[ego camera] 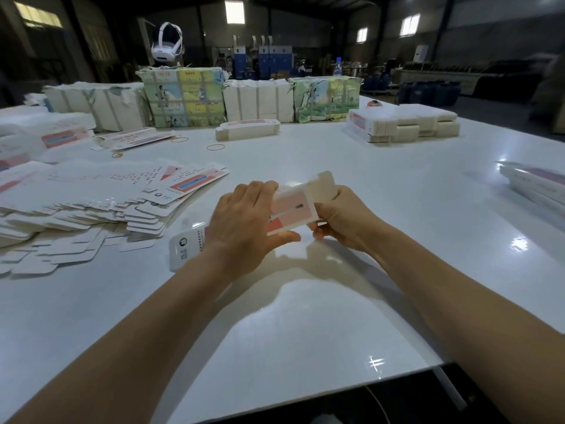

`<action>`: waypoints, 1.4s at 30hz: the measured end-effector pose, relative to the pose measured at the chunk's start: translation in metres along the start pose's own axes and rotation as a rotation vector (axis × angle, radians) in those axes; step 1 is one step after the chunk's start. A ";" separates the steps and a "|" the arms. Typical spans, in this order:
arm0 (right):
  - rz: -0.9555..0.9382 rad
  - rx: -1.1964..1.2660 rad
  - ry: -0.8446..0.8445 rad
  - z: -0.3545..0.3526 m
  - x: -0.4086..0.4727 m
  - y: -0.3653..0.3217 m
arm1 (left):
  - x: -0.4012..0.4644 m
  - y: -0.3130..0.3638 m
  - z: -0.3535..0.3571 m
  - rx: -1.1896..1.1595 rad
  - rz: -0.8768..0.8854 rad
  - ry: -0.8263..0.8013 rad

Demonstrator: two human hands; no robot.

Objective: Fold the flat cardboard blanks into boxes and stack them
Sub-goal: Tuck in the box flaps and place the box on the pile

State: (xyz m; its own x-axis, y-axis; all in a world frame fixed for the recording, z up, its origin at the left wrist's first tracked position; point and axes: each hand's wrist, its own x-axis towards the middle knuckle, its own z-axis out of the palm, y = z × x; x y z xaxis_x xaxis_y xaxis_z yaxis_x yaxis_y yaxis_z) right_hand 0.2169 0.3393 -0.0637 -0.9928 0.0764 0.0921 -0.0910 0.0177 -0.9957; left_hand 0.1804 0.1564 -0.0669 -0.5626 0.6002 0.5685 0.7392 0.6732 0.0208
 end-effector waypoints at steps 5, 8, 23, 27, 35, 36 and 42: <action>-0.003 0.078 0.120 0.007 -0.002 -0.004 | 0.003 0.001 -0.002 -0.015 -0.084 0.098; -0.099 0.148 0.384 0.011 -0.004 -0.006 | 0.005 -0.006 -0.004 0.000 -0.214 0.135; -0.435 -0.620 0.442 0.037 -0.012 0.004 | 0.009 -0.004 0.001 -0.107 -0.271 0.031; -0.491 -0.499 0.426 0.034 -0.019 -0.001 | 0.008 -0.004 0.002 -0.153 -0.247 -0.012; -0.500 -0.652 0.393 0.049 -0.019 0.003 | 0.007 -0.005 0.002 -0.132 -0.263 -0.003; -0.481 -0.656 0.379 0.050 -0.018 0.004 | 0.007 -0.004 0.002 -0.120 -0.267 -0.007; -0.503 -0.623 0.451 0.042 -0.015 0.000 | 0.008 -0.007 0.002 -0.043 -0.257 -0.004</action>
State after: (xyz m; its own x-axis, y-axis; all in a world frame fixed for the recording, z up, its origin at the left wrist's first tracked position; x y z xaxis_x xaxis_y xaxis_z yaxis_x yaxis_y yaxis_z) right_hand 0.2288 0.2964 -0.0652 -0.7108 0.2937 0.6391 -0.3160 0.6784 -0.6633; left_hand 0.1702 0.1578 -0.0641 -0.7351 0.4136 0.5371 0.5869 0.7848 0.1989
